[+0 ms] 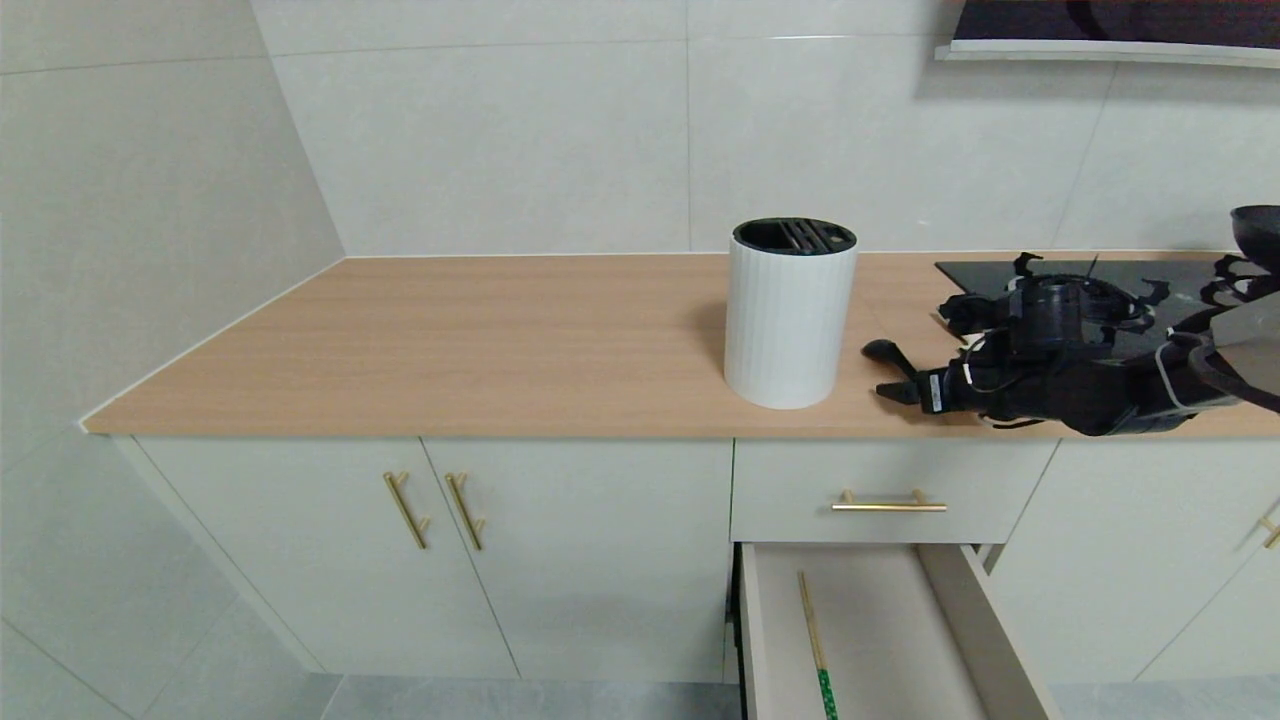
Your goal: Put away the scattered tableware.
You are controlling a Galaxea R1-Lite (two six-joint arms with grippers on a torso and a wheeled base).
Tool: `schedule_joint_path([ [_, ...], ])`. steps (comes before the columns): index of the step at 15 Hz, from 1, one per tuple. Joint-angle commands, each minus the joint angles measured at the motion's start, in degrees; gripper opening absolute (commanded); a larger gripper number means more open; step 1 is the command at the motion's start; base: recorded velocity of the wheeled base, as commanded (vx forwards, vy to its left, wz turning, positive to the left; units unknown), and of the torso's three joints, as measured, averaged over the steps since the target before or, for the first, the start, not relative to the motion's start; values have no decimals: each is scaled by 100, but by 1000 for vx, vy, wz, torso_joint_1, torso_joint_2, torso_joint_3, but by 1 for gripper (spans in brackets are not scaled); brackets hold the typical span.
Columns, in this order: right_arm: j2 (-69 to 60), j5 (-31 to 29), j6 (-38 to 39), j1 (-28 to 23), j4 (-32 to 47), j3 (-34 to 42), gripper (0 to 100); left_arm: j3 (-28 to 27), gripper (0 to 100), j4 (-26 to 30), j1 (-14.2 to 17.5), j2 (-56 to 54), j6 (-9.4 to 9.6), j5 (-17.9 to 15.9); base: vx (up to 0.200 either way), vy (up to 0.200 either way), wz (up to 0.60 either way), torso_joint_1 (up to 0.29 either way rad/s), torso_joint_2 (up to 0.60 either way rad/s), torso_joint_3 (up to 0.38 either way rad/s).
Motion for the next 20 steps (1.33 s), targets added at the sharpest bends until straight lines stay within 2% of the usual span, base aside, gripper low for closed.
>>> schedule_joint_path([
  [1, 41, 1, 7, 1, 7, -8, 100, 0, 100, -2, 0, 2, 0, 1, 0, 0, 0, 0, 0, 0],
  [2, 41, 1, 7, 10, 7, -8, 100, 0, 100, -2, 0, 2, 0, 1, 0, 0, 0, 0, 0, 0],
  [3, 32, 1, 7, 10, -1, -8, 0, 0, 100, -2, 0, 2, 0, 1, 0, 0, 0, 0, 0, 0],
  [15, -197, 1, 69, 10, 34, 9, 0, 0, 100, -2, 0, 2, 0, 1, 0, 0, 0, 0, 0, 0],
  [19, -768, -51, 385, 37, 60, 361, 0, 0, 100, -2, 0, 2, 0, 1, 0, 0, 0, 0, 0, 0],
  [20, -1199, -51, 464, 54, 51, 721, 0, 0, 100, -2, 0, 2, 0, 1, 0, 0, 0, 0, 0, 0],
])
